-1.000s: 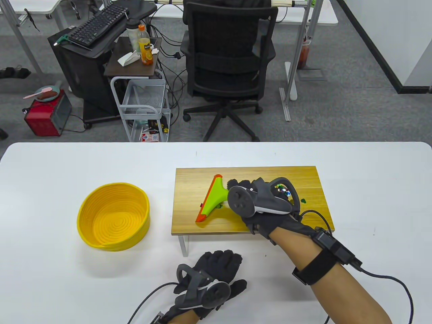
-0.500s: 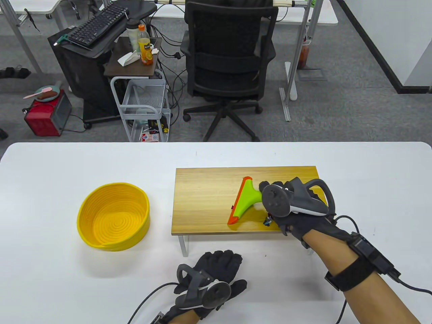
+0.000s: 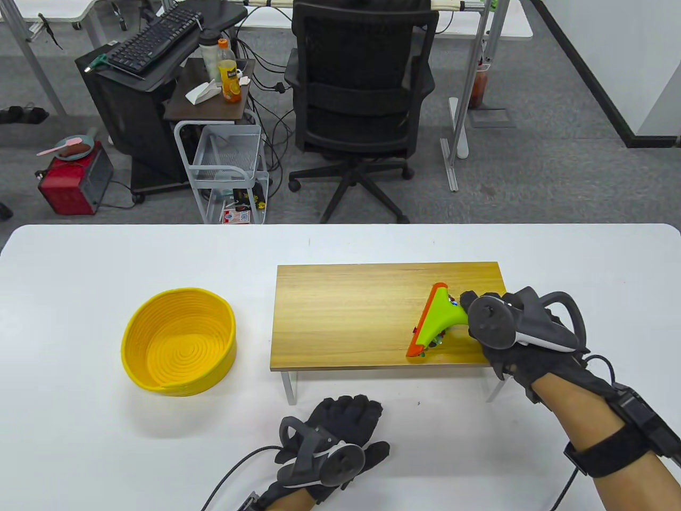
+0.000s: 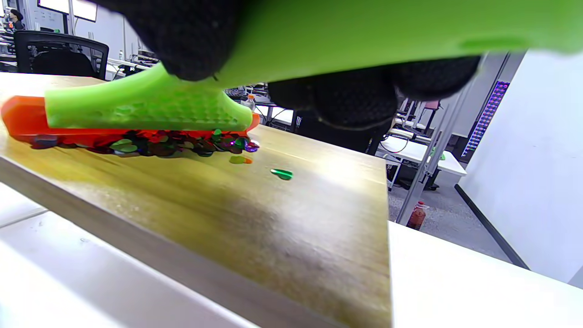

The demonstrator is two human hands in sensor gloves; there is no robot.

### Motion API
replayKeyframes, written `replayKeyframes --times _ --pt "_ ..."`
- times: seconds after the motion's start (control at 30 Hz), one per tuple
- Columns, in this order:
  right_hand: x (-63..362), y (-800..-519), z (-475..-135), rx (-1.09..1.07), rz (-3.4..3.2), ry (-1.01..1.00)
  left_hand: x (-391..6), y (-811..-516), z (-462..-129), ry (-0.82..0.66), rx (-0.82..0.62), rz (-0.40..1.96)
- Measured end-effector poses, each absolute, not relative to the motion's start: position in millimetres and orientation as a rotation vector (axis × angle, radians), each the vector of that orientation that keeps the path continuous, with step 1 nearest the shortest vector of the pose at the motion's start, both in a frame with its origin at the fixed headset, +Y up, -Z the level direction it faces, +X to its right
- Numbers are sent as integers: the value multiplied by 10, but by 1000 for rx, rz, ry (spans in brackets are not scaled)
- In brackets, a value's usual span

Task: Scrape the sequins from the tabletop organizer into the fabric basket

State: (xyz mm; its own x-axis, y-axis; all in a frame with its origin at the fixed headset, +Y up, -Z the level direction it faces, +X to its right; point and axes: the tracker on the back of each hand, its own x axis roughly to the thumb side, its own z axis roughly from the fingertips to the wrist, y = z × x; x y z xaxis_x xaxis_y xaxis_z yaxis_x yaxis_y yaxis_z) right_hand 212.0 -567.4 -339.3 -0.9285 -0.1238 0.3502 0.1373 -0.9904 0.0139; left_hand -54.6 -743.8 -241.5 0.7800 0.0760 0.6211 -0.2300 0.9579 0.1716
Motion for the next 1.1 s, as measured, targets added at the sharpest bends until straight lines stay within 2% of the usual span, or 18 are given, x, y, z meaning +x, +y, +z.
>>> replayKeyframes --times 0.27,0.43,0.67,1.1 --pt "2207 -5647 -3308 -530 -2972 -31 -544 -7436 -2415 -658 248 168" --pt "2197 -5531 -3241 -543 -2973 163 -548 -7434 -2414 -656 252 171" --pt "2161 -5489 -3241 -421 -2937 255 -546 -7435 -2409 -657 253 171" --pt "1984 -5618 -3386 -217 -2914 233 -545 -7439 -2408 -657 241 165"
